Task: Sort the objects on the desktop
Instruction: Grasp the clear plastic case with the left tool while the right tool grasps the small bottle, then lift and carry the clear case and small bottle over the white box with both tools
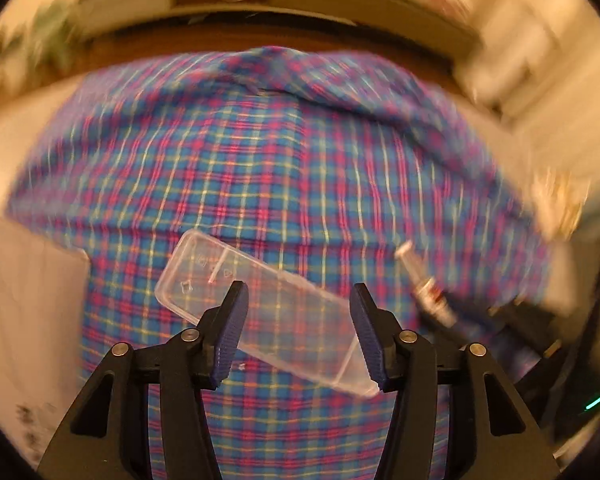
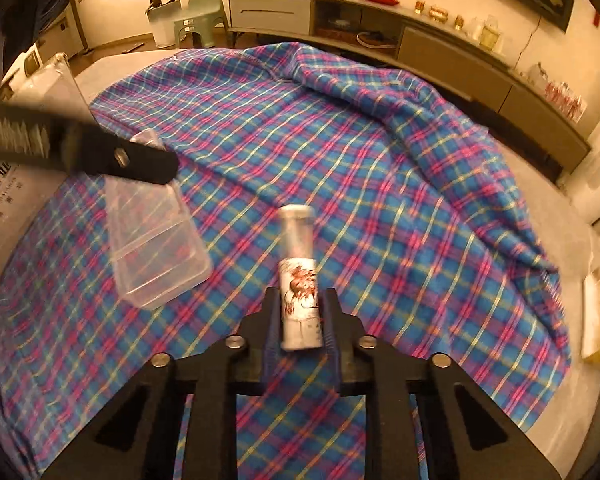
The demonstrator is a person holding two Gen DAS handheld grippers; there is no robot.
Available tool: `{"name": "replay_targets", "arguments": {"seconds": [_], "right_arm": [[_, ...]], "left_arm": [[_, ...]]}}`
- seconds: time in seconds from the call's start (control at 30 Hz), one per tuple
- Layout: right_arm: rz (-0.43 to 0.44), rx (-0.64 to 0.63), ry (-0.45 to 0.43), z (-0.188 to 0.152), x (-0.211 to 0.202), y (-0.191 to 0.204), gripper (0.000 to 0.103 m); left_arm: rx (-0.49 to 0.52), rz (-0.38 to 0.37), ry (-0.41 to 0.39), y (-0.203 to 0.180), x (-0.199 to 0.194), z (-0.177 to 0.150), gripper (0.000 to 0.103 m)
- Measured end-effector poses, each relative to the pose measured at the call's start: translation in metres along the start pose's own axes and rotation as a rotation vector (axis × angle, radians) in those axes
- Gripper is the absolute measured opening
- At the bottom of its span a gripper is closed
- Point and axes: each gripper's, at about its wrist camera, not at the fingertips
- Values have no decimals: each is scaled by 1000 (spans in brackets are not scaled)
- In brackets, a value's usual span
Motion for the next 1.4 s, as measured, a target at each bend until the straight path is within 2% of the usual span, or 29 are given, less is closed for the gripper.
{"name": "replay_targets", "arguments": {"seconds": [0.03,0.1,0.13,0.2,0.27,0.3,0.4,0.43,0.5,0.6,0.7,0.83,0.9,0.97,1.27,1.4], "right_arm": [[17,15,8,-3,-2,0,22],[71,53,30,-10,-6,-1,22],[92,61,38,-13,-9,-1,22],[122,51,48,-21,-19,4,22],[133,34,51,-26,-28,10,22],[130,31,47,-27,-31,12,22],[102,21,34,-26,-36,19,23],[90,19,30,-25,-36,21,25],[61,15,29,-25,-32,25,31],[43,16,34,-31,-26,28,31],[32,13,-9,-36,-27,31,32],[-2,6,-34,-37,-28,34,21],[-1,16,-37,-38,-28,33,21],[-2,30,-38,-38,-27,33,21],[57,142,-61,-47,-50,30,21],[73,159,-60,-54,-62,39,21]], "left_arm": [[134,32,33,-14,2,-6,57],[265,21,83,-22,-1,-19,59],[315,13,119,-22,-4,-26,59],[350,7,179,-12,-12,-39,59],[311,34,186,3,-20,-42,57],[257,44,167,13,-26,-42,57],[5,-94,116,44,-35,-36,57],[-50,-118,109,48,-33,-35,57],[-26,-94,83,37,-29,-35,57],[60,-46,79,18,-15,-34,60],[72,-43,58,13,-10,-32,59],[90,-3,101,8,11,-33,59],[153,50,76,0,13,-36,60],[156,45,65,1,11,-37,54],[124,16,8,20,-26,-41,53],[127,-4,-21,11,-43,-60,53]]}}
Point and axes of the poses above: each gripper's, at about its wrist camera, not at the fingertips, and x roughly the way its jaws point, y to its left, z to its top, and after that the axes turned 11 degrees about -z, right-handed
